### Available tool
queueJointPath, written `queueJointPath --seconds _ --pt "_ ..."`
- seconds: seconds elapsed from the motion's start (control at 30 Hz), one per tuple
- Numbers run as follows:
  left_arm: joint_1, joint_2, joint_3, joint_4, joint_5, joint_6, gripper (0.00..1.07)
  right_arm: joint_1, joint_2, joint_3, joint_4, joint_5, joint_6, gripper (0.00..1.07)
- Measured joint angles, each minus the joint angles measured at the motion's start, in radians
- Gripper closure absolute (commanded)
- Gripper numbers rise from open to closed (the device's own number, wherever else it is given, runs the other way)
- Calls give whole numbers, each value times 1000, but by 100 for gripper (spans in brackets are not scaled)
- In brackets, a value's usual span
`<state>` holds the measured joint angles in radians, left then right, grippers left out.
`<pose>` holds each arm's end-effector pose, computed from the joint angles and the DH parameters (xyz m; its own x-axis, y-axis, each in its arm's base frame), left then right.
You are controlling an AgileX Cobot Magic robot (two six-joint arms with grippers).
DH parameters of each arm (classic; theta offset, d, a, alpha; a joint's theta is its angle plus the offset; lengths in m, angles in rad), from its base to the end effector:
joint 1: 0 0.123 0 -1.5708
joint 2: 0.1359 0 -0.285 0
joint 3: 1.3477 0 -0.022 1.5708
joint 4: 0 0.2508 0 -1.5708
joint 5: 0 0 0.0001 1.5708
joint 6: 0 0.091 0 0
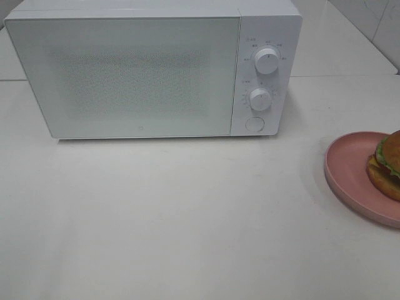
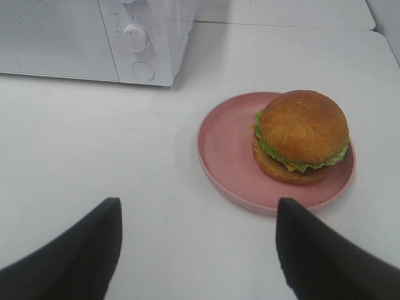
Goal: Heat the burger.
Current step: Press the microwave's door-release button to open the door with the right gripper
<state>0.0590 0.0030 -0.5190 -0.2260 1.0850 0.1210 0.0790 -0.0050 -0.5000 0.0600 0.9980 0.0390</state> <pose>-0.0077 -0.0185 0.2823 -0.4514 -0.0129 -0.8922 0.1248 0.9892 -0.0774 -0.0036 0.0043 0.2825 -0.4007 0.0399 -0.9153 -0.0966 0.9916 0.0855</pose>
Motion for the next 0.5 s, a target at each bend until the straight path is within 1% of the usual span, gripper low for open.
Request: queueJointPath --seconds 0.17,0.2,0.23,0.27,0.3,0.5 --pt "0 0 0 0 0 0 7 0 0 0 0 0 0 37" --pt "0 0 0 0 0 0 7 0 0 0 0 0 0 33" --pt "0 0 0 0 0 0 7 0 0 0 0 0 0 33" --pt "0 0 0 0 0 0 7 0 0 0 0 0 0 31" --pt "0 0 0 0 0 0 7 0 0 0 0 0 0 27" --pt "0 0 0 0 0 0 7 0 0 0 0 0 0 26"
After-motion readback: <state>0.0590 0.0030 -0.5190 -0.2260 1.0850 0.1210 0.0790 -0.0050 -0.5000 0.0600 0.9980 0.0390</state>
